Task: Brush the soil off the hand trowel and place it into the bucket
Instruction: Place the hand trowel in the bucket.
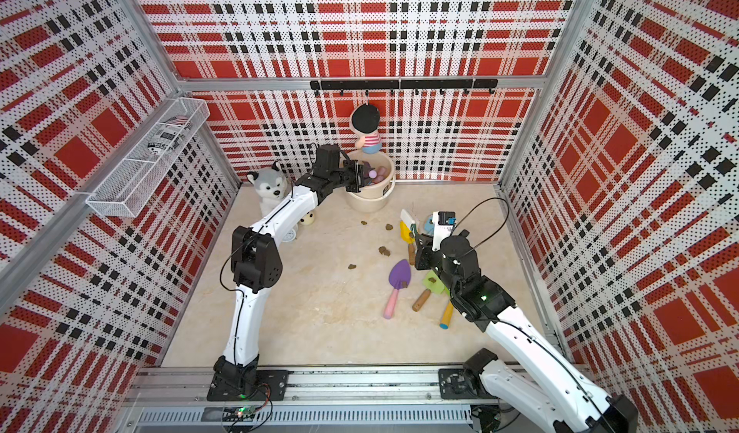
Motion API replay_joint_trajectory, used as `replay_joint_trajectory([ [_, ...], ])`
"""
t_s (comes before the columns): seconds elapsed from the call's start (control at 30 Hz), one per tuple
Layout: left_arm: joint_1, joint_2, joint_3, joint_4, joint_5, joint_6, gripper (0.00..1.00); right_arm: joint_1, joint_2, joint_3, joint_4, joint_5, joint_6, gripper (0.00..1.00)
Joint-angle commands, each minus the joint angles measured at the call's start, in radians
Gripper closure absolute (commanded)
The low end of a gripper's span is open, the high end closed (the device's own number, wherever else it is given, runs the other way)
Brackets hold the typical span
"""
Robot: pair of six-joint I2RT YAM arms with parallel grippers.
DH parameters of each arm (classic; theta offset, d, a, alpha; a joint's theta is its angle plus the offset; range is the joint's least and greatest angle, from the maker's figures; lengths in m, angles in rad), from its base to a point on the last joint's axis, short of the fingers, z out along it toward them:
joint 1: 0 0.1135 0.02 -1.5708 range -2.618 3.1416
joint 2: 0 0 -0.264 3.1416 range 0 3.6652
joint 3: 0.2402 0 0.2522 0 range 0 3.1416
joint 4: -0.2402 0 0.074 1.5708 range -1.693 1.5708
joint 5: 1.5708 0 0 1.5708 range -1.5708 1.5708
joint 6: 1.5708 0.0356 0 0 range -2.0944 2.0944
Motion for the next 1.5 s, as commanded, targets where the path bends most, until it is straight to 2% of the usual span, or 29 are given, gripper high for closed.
replay_joint_trajectory([
  [0.0,0.012,0.033,0.054,0.025,0.003,0.007,0.94,-0.007,-0.033,0.013,0.011,0.019,-0.008,1.0],
  [0.2,0.011,0.059,0.114,0.031,0.0,0.053,0.67,-0.006,-0.048,0.013,-0.003,0.026,-0.007,1.0],
  [0.3,0.012,0.047,0.117,0.035,-0.012,0.079,0.63,-0.007,-0.055,0.013,-0.005,0.026,-0.005,1.0],
  [0.4,0.01,0.025,0.113,0.028,-0.031,0.11,0.5,-0.007,-0.058,0.017,-0.005,0.026,-0.005,1.0],
  [0.5,0.012,0.003,0.105,0.018,-0.036,0.137,0.46,-0.007,-0.058,0.02,-0.003,0.019,0.001,1.0],
  [0.57,0.01,-0.017,0.098,0.012,-0.047,0.161,0.4,-0.006,-0.058,0.022,-0.004,0.014,0.004,1.0],
  [0.73,0.0,-0.097,0.063,-0.02,-0.098,0.261,0.4,-0.007,-0.065,0.02,-0.004,0.01,0.014,1.0],
  [0.9,-0.048,-0.229,0.003,-0.119,-0.254,0.506,0.43,-0.014,-0.05,0.029,-0.012,-0.022,0.033,1.0],
  [1.03,-0.145,-0.355,-0.098,-0.205,-0.477,0.711,0.45,-0.053,-0.025,0.04,-0.014,-0.092,0.067,1.0],
  [1.23,-0.335,-0.479,-0.308,-0.219,-0.729,0.892,0.47,-0.133,-0.041,0.035,-0.045,-0.114,0.146,1.0],
  [1.47,-0.493,-0.466,-0.508,-0.185,-0.824,0.861,0.49,-0.175,-0.108,0.032,-0.163,-0.01,0.183,1.0],
])
